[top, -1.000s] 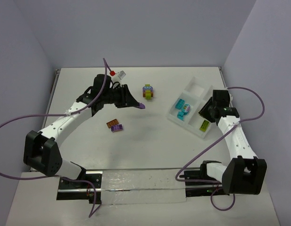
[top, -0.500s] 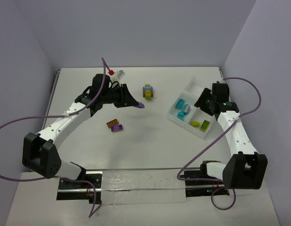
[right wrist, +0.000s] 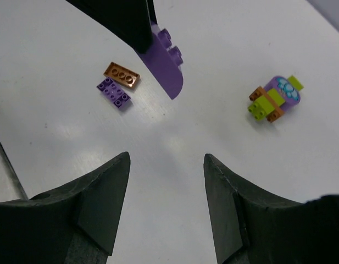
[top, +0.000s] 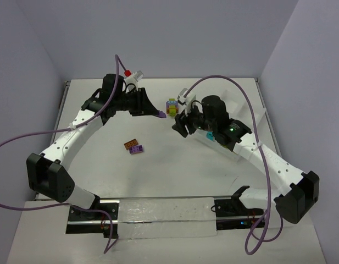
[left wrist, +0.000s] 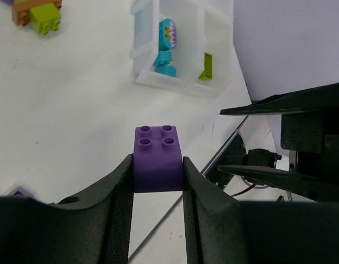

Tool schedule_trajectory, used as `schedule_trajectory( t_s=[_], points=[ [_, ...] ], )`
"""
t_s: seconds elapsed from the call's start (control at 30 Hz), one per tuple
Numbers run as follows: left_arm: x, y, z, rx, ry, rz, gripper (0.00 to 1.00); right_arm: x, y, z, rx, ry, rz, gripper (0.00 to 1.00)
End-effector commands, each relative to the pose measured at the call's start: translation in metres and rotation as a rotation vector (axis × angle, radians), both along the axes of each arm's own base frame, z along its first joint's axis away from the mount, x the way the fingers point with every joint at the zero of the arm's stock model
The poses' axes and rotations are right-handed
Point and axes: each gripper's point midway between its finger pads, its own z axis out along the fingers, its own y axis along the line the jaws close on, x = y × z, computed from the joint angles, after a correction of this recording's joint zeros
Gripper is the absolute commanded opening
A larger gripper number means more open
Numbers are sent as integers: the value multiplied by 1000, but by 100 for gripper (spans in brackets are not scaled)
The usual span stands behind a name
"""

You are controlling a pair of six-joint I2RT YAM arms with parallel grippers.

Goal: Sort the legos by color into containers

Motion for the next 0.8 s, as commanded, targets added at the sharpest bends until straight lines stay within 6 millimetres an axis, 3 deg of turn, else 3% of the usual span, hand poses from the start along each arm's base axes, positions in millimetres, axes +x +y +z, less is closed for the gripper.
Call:
schedule_trajectory(
  t_s=[0.0,0.5,0.77],
  points=[
    [0,14,-1,44,12,7,0,12,26,33,-35,-236,107,64],
    [-10,12,4,5,21,-18,0,29,79,37,-28,-320,198,66],
    [-11,10,3,-15,15,-29,0,39,92,17,-34,-298,214,59]
  ],
)
